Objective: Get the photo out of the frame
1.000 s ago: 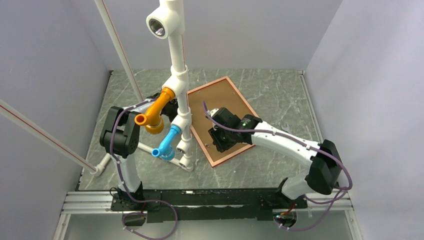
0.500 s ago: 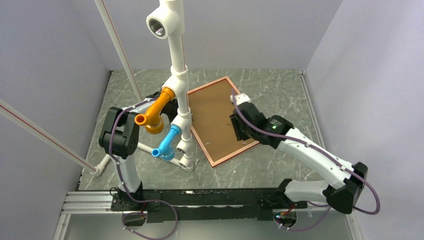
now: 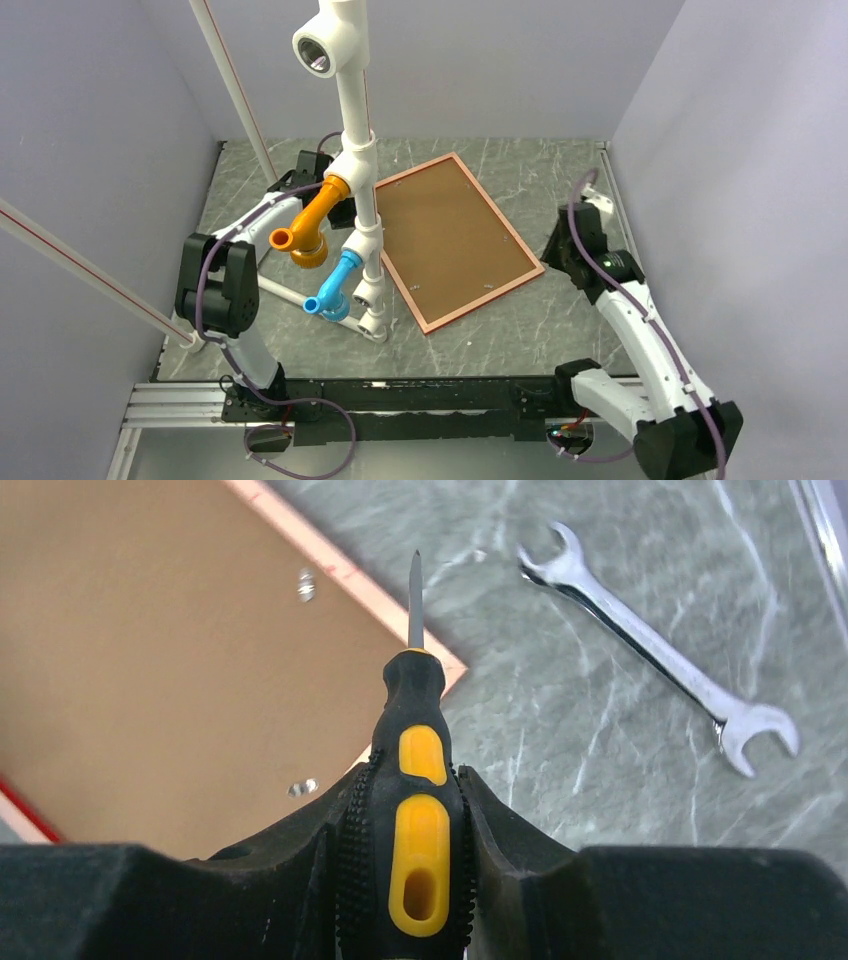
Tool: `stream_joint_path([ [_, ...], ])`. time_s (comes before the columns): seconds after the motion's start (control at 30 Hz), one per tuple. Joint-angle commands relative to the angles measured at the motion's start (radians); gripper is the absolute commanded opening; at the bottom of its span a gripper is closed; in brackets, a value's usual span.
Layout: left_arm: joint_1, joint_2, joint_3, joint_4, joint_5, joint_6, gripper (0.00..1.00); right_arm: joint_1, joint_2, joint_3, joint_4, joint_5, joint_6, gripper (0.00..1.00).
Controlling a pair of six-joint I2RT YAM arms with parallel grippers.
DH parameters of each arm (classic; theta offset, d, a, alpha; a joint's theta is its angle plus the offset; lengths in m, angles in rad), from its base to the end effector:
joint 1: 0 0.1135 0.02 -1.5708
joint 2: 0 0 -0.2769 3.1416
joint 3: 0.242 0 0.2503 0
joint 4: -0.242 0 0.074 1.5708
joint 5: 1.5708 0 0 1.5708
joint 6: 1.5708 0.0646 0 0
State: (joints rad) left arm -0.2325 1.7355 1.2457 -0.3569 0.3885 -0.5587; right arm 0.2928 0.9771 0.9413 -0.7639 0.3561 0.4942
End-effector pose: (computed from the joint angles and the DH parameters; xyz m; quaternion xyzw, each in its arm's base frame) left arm 0.3804 -0.1152 0.2250 -0.0815 0.9165 -0.3005 0.2511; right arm 0.2017 0.0373 0.2978 0.1580 0.9006 -0.0097 0.4048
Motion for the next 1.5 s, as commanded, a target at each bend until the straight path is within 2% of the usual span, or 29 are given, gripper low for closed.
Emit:
stream_joint_path([
  [0.0,0.003,0.001,0.031,0.024,0.120,0.058,0.66,-0.207,-0.080,-0.124,0.180,-0.132,0.146,0.00],
  [0.13,0.013,0.008,0.037,0.034,0.159,0.070,0.66,-0.430,-0.214,-0.285,0.333,-0.275,0.256,0.00],
  [0.23,0.016,0.004,0.035,0.040,0.179,0.067,0.65,-0.540,-0.288,-0.380,0.412,-0.373,0.326,0.00],
  [0.53,0.016,0.013,0.026,0.066,0.225,0.048,0.64,-0.714,-0.286,-0.568,0.545,-0.698,0.445,0.00],
  [0.7,0.016,0.006,0.033,0.051,0.210,0.062,0.65,-0.787,-0.288,-0.642,0.586,-0.757,0.442,0.00],
  [0.83,0.017,0.007,0.031,0.059,0.214,0.057,0.65,-0.874,-0.274,-0.668,0.550,-0.803,0.415,0.00],
  [1.13,0.018,0.012,0.024,0.070,0.228,0.045,0.64,-1.013,-0.167,-0.653,0.485,-0.844,0.291,0.23],
  [1.27,0.018,0.006,0.027,0.065,0.223,0.050,0.64,-1.052,-0.101,-0.661,0.502,-0.884,0.265,0.28],
  [1.47,0.018,0.006,0.020,0.075,0.235,0.042,0.64,-1.069,-0.059,-0.633,0.475,-0.826,0.225,0.45],
])
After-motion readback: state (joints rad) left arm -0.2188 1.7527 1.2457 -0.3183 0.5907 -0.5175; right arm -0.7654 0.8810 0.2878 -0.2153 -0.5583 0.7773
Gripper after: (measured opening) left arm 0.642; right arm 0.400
